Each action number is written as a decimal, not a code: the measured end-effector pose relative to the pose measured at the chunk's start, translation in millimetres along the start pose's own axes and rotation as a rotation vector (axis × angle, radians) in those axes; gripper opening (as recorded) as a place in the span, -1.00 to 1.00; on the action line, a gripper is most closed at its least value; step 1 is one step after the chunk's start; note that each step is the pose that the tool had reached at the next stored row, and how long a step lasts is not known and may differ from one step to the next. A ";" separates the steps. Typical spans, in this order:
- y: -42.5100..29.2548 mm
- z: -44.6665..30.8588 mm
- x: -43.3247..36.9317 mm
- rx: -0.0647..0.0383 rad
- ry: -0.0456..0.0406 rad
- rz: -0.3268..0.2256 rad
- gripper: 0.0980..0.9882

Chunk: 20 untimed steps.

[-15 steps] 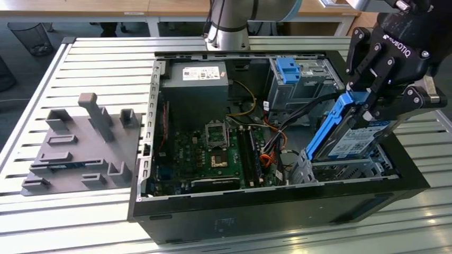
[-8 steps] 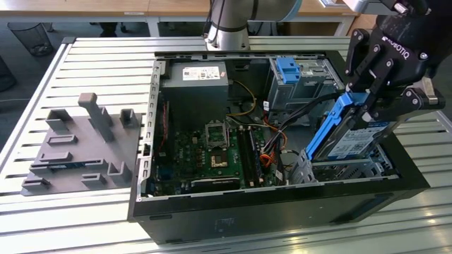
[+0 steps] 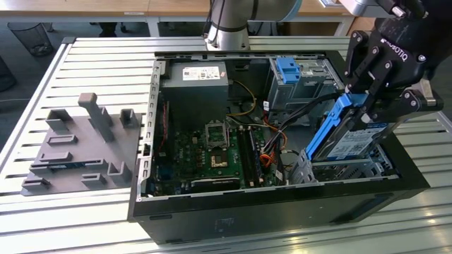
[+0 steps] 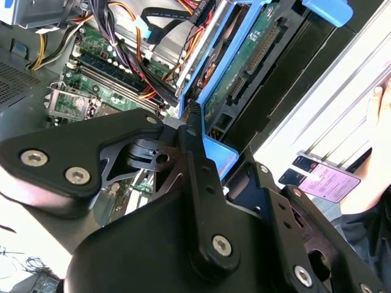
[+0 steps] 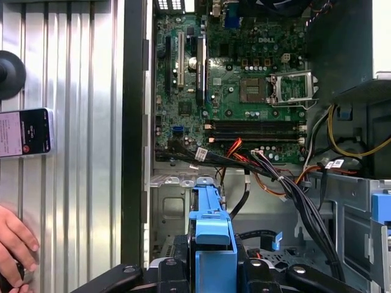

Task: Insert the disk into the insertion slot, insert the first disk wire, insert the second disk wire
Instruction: 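Insert the disk into the insertion slot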

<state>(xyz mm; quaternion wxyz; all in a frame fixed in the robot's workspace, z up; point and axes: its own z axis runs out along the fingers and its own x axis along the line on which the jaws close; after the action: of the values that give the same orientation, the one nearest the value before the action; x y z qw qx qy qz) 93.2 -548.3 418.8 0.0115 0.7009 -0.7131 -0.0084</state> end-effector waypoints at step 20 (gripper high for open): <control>-0.2 7.1 0.0 0.000 -0.0001 0.000 -0.40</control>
<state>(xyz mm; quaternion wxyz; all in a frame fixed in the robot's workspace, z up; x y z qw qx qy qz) 93.2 -548.3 411.7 0.0115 0.7009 -0.7131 -0.0084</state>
